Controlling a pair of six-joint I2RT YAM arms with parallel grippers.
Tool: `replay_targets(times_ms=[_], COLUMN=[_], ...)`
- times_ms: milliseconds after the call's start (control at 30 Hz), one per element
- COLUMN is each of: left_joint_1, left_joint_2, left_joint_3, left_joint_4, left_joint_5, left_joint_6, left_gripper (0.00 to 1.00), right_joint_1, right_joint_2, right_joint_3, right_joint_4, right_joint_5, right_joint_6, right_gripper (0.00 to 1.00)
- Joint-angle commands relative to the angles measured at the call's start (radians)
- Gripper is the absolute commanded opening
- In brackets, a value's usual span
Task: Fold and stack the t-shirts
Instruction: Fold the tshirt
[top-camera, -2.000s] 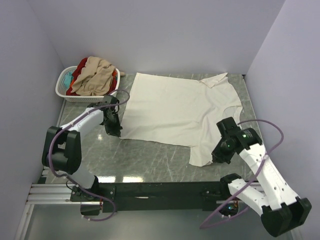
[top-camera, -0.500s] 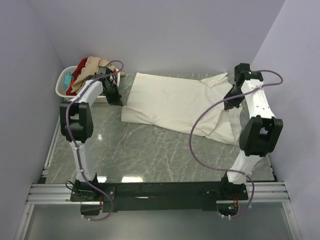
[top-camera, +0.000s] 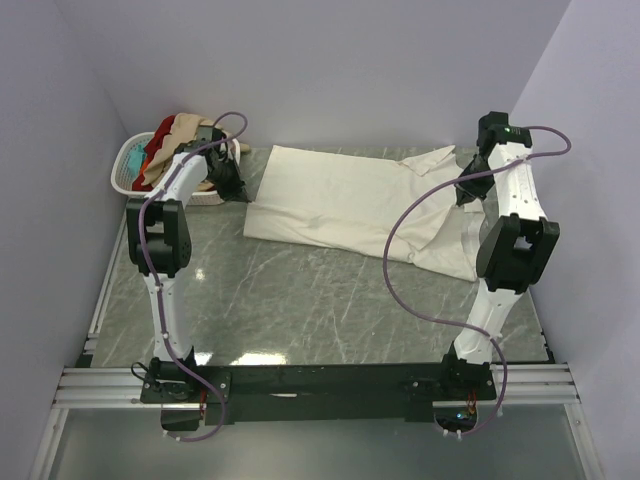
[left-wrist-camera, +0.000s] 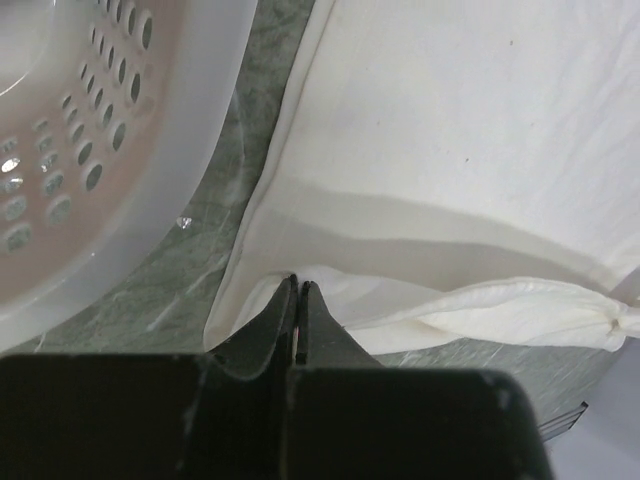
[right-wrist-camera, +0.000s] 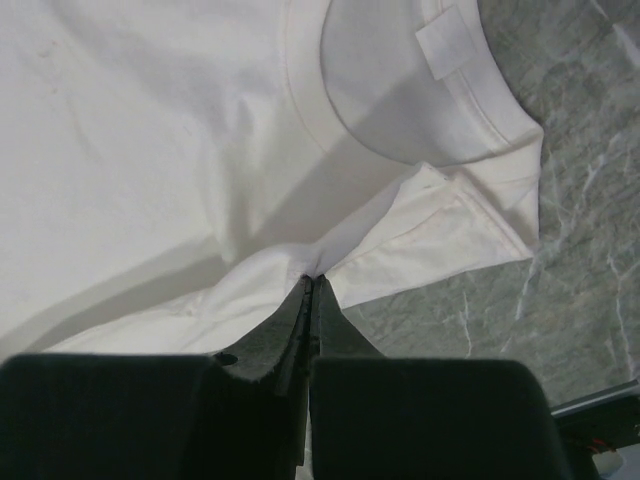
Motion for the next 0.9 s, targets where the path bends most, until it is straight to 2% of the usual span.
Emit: replay_targets(times_ms=[0, 133, 200, 233, 333, 367, 433, 467, 567, 733, 867], left_joint_1=[0.009, 0.009, 0.009, 0.009, 0.009, 0.009, 0.009, 0.009, 0.009, 0.005, -0.001], left_joint_2=[0.017, 0.042, 0.051, 0.051, 0.049, 0.042, 0.033, 0.019, -0.021, -0.108, -0.211], left_joint_3=[0.051, 0.062, 0.062, 0.063, 0.065, 0.065, 0.059, 0.051, 0.008, -0.113, -0.255], left_joint_4=[0.025, 0.037, 0.044, 0.052, 0.070, 0.075, 0.086, 0.086, 0.091, 0.100, 0.103], left_joint_5=[0.036, 0.068, 0.085, 0.089, 0.103, 0.106, 0.114, 0.117, 0.115, 0.080, -0.009], left_joint_6=[0.010, 0.002, 0.002, 0.002, 0.002, 0.002, 0.005, 0.010, 0.017, 0.036, 0.056], left_gripper=[0.00, 0.02, 0.11, 0.23, 0.49, 0.62, 0.73, 0.76, 0.79, 0.74, 0.70], right_joint_1=[-0.015, -0.015, -0.016, -0.016, -0.016, -0.018, -0.021, -0.022, -0.033, -0.070, -0.108], right_joint_2=[0.023, 0.074, 0.083, 0.094, 0.121, 0.129, 0.148, 0.151, 0.137, 0.011, -0.113], right_joint_3=[0.066, 0.083, 0.082, 0.080, 0.091, 0.106, 0.121, 0.128, 0.094, -0.105, -0.361], right_joint_4=[-0.023, -0.020, -0.013, -0.002, 0.021, 0.024, 0.049, 0.056, 0.079, 0.151, 0.220], right_joint_5=[0.014, -0.002, -0.011, -0.023, -0.051, -0.089, -0.143, -0.176, -0.195, -0.166, -0.155], right_joint_6=[-0.020, -0.028, -0.029, -0.031, -0.034, -0.035, -0.047, -0.049, -0.035, -0.049, -0.060], right_gripper=[0.00, 0.00, 0.00, 0.00, 0.01, 0.15, 0.32, 0.45, 0.63, 0.68, 0.68])
